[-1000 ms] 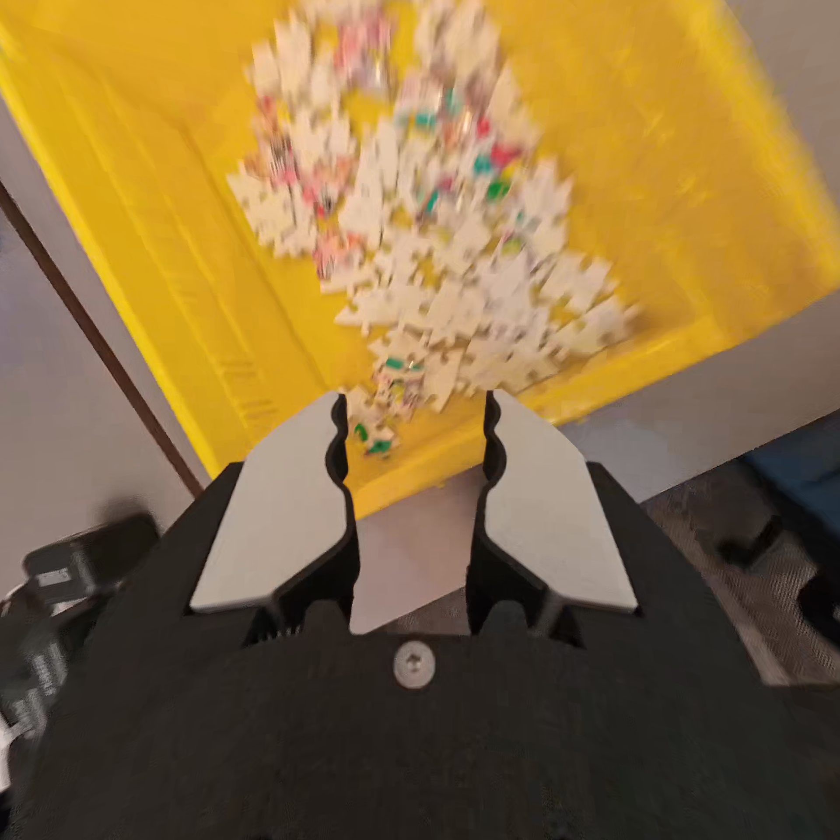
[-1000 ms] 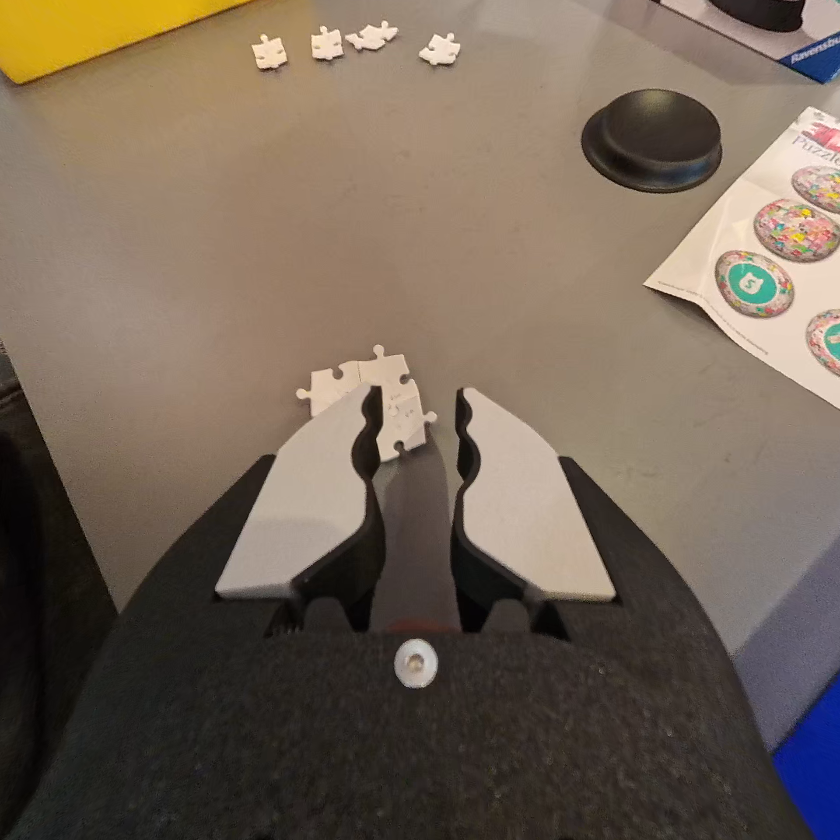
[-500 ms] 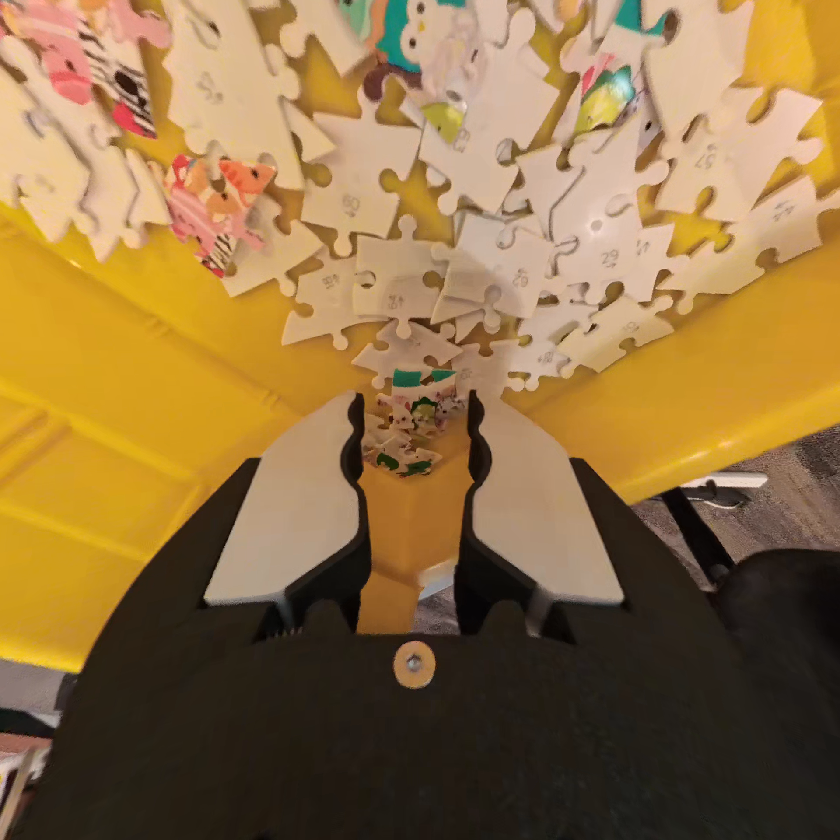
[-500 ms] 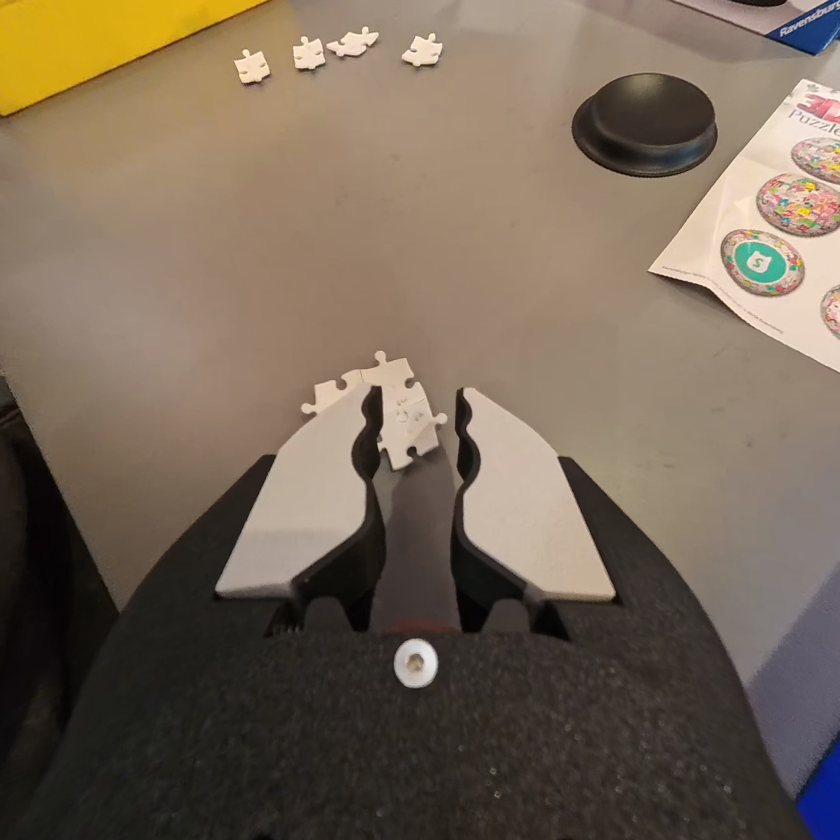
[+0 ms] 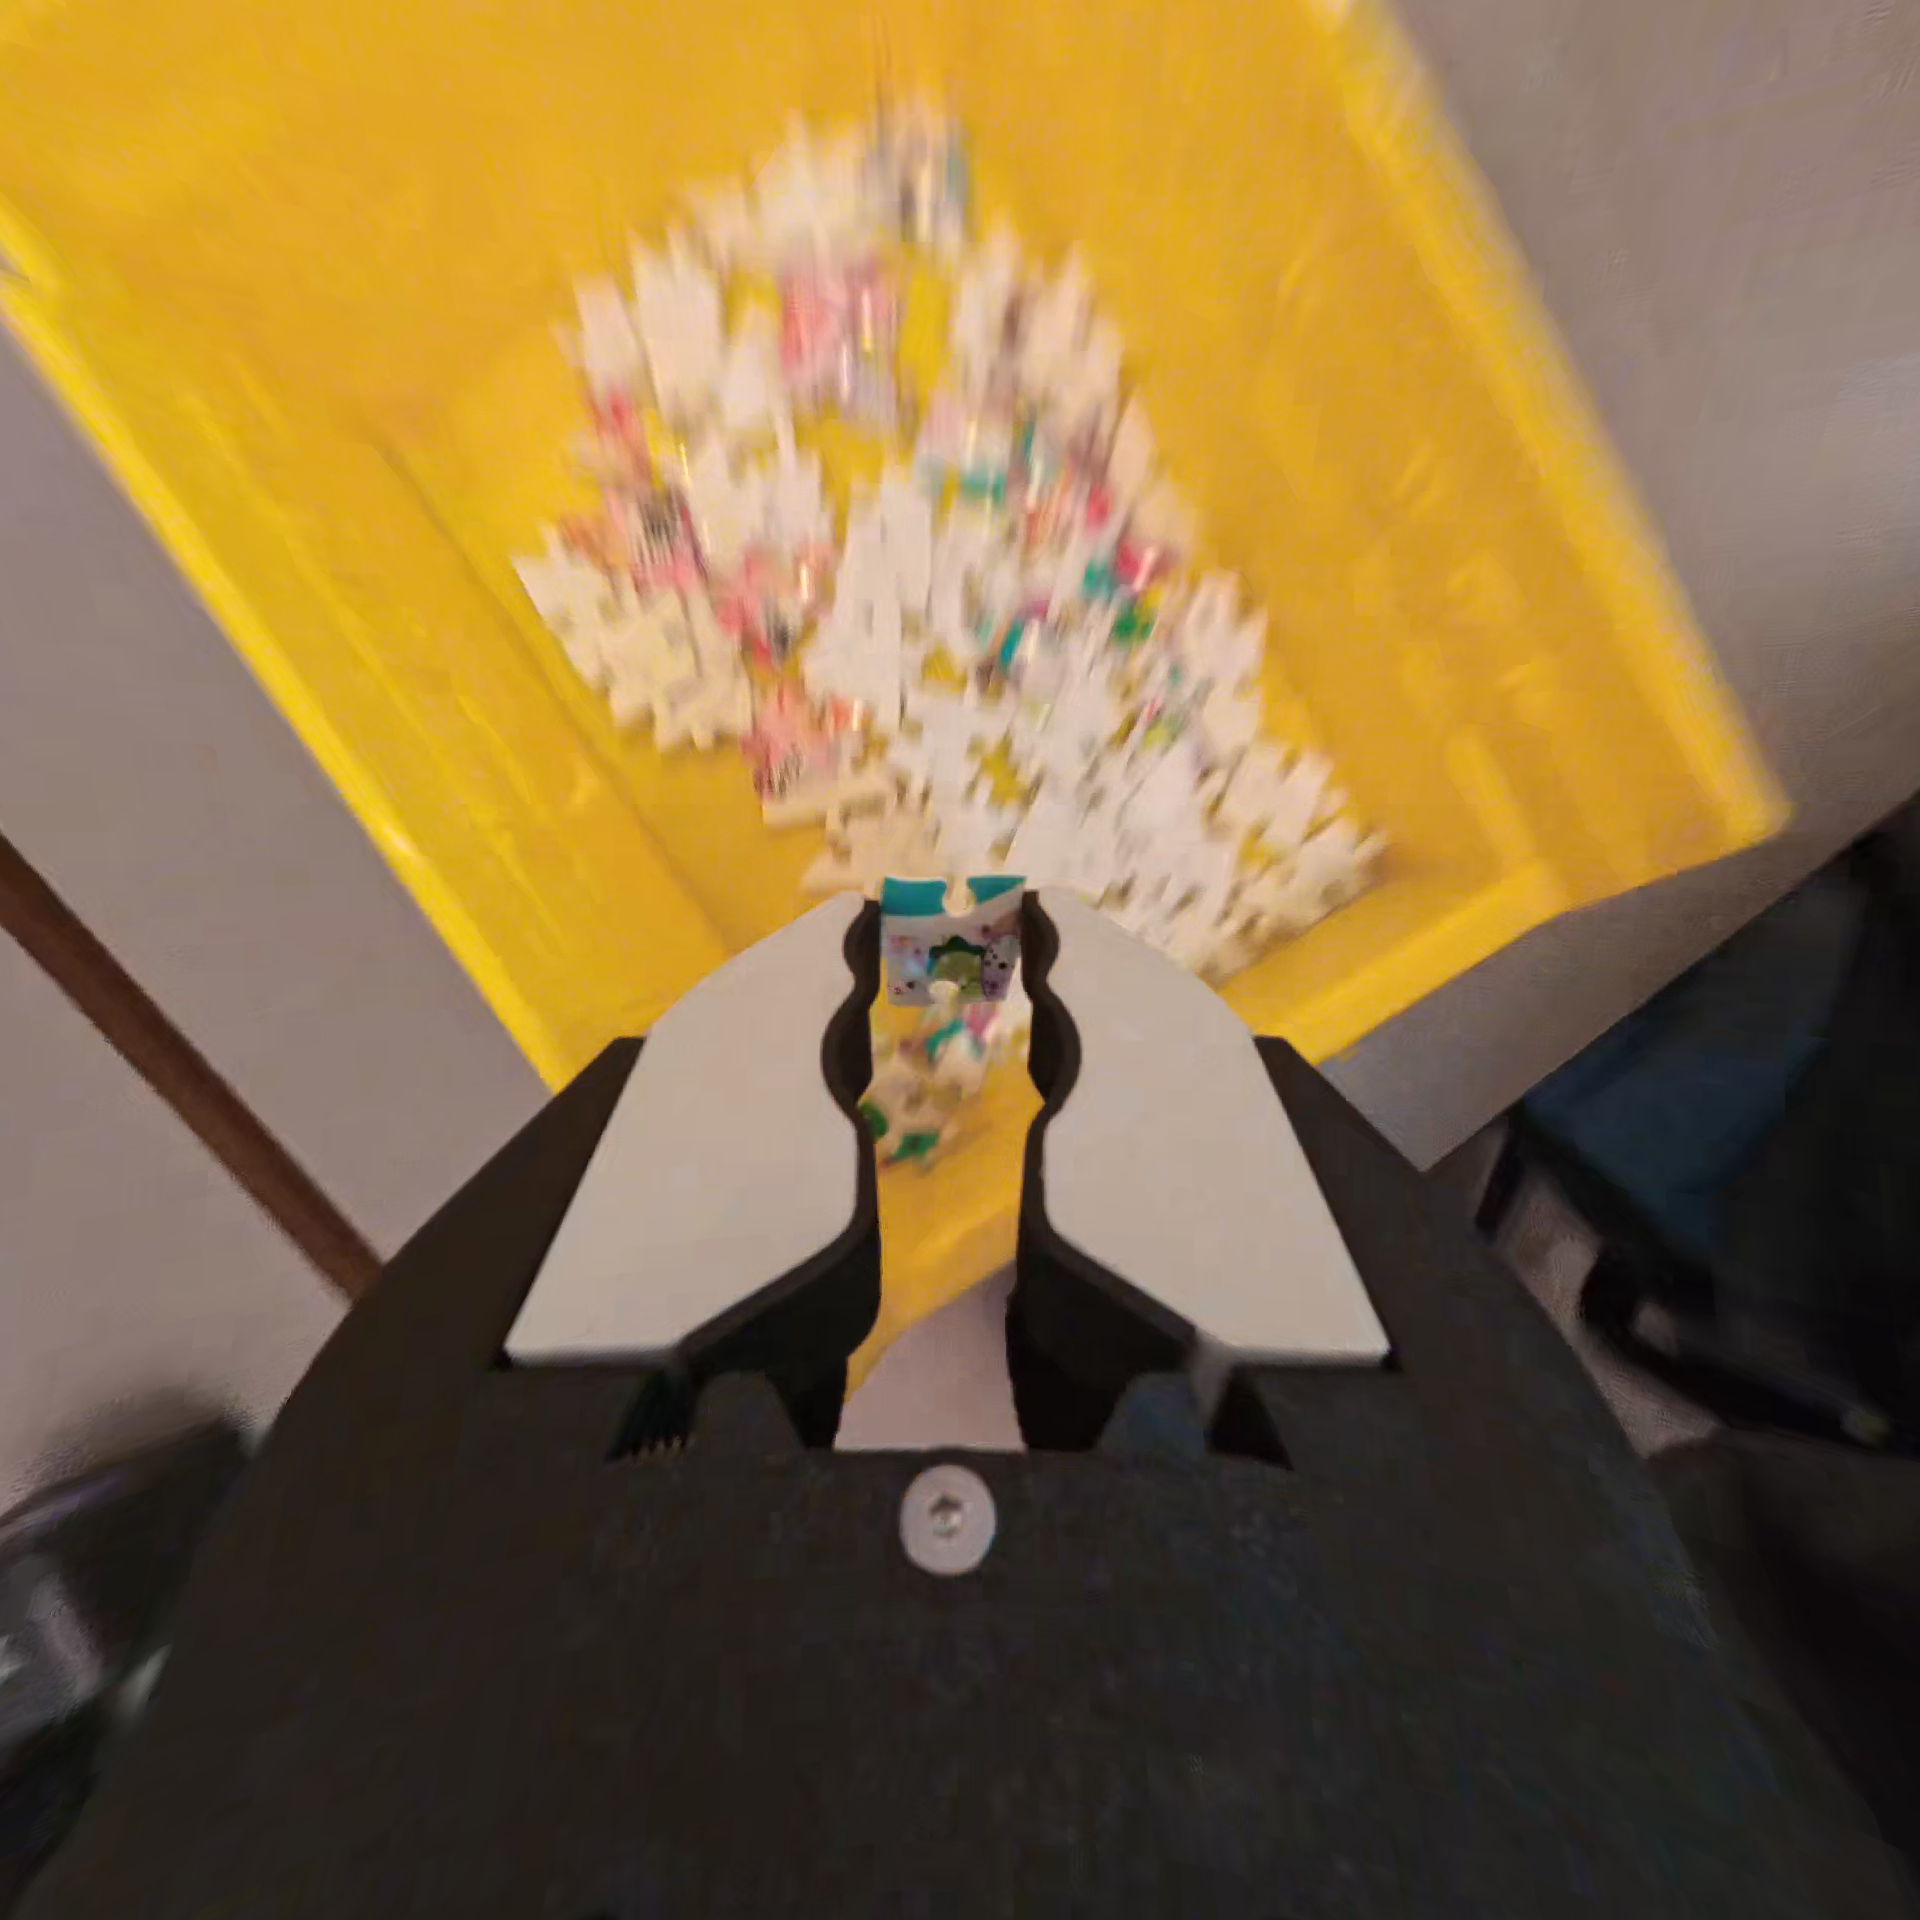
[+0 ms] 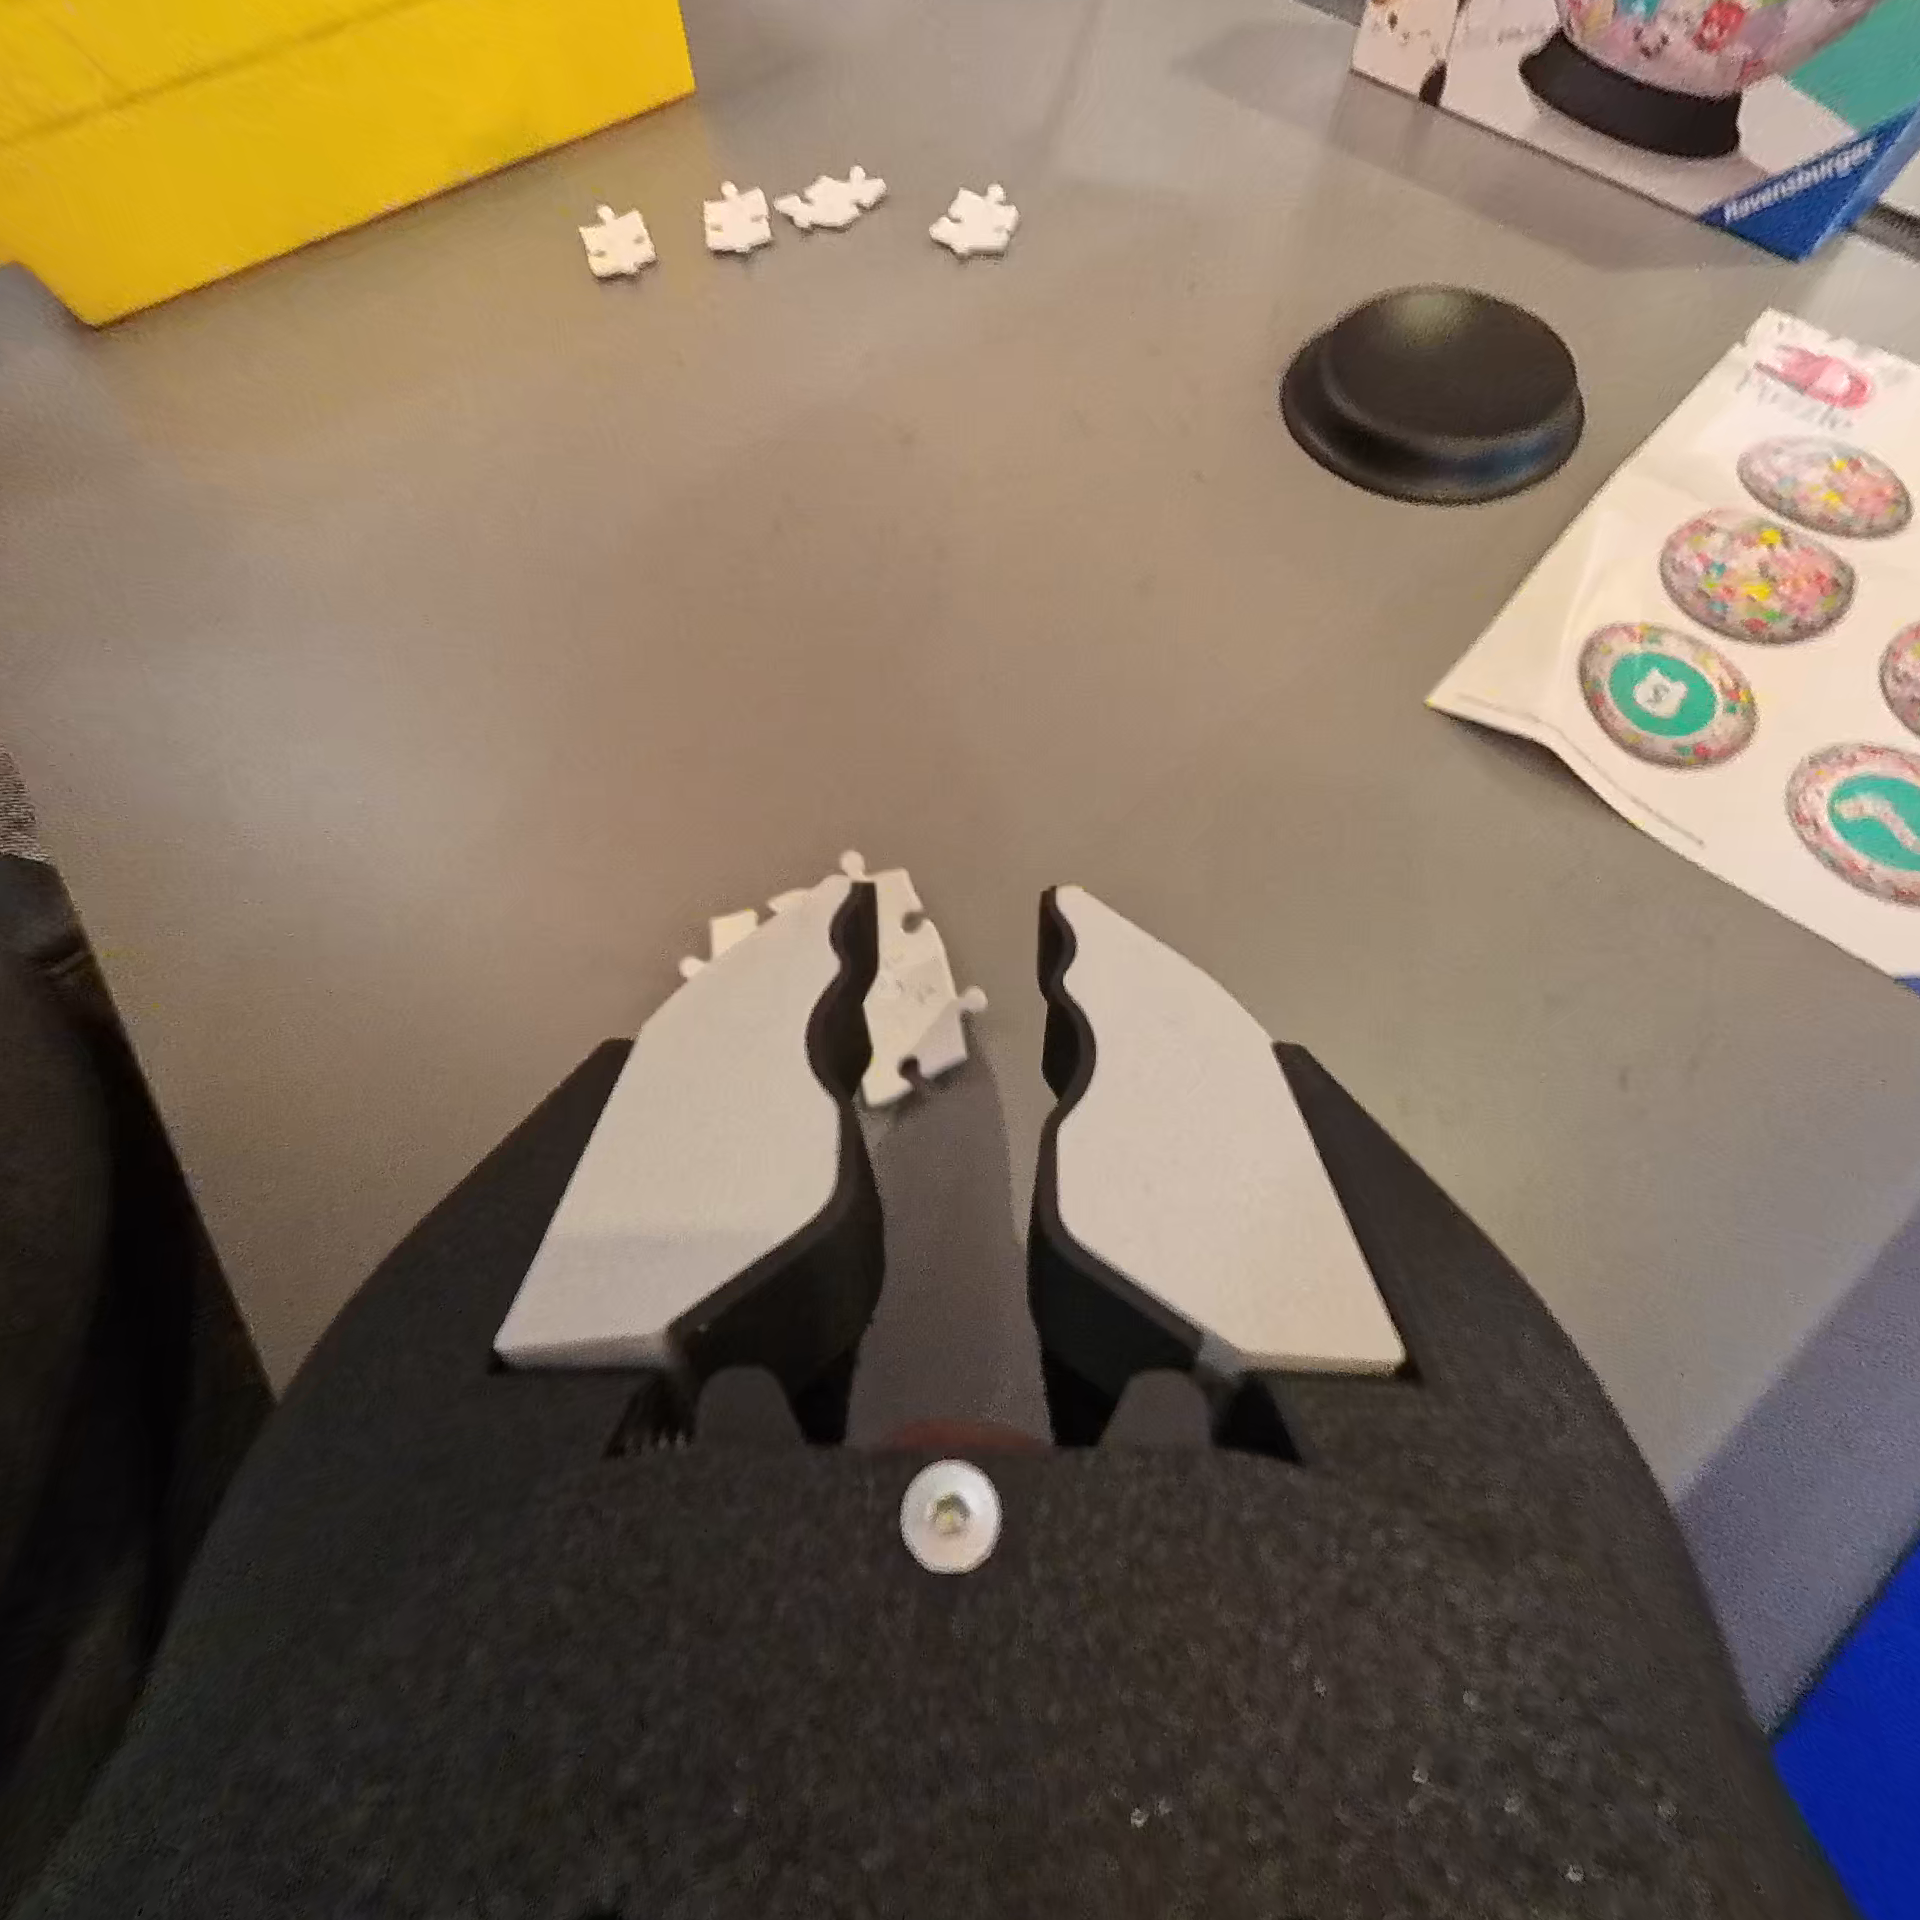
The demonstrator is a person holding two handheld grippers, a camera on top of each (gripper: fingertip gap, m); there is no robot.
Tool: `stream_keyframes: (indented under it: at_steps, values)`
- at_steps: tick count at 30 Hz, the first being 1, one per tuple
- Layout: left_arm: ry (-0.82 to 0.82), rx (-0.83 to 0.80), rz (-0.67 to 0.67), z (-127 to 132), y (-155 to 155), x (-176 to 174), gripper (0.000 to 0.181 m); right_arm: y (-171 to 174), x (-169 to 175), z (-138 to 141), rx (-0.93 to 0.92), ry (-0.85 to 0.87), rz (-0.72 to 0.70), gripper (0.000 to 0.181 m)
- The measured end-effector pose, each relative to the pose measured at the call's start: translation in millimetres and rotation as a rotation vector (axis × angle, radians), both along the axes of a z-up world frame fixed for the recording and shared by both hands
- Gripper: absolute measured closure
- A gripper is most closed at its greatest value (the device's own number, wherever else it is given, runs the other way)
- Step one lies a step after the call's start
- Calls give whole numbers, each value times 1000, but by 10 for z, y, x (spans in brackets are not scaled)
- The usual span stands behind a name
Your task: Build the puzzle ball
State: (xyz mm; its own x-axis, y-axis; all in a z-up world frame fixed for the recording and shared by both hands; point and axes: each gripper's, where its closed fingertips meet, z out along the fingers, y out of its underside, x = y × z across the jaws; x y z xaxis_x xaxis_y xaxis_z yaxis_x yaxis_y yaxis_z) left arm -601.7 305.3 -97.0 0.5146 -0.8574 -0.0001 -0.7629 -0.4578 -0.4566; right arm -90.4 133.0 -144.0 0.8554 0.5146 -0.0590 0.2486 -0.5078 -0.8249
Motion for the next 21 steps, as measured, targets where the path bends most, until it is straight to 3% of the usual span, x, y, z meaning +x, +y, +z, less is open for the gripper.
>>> stream_keyframes:
  at_steps: [5,10,12,16,21]
  values:
    - [-674,116,-48,987,-219,543,156,100,-397,250,62,68,106,152]
    - [-1107,116,-233,1460,-723,1366,156,183,-1214,643,-14,352,319,153]
    - [-1262,141,-312,1643,-955,1684,156,197,-1554,921,-11,495,399,163]
    - [-1457,198,-443,1841,-1340,2183,156,64,-2092,1594,-74,907,598,162]
    - [-1492,115,-570,1760,-1702,2675,156,-26,-2220,1986,-189,1273,709,167]
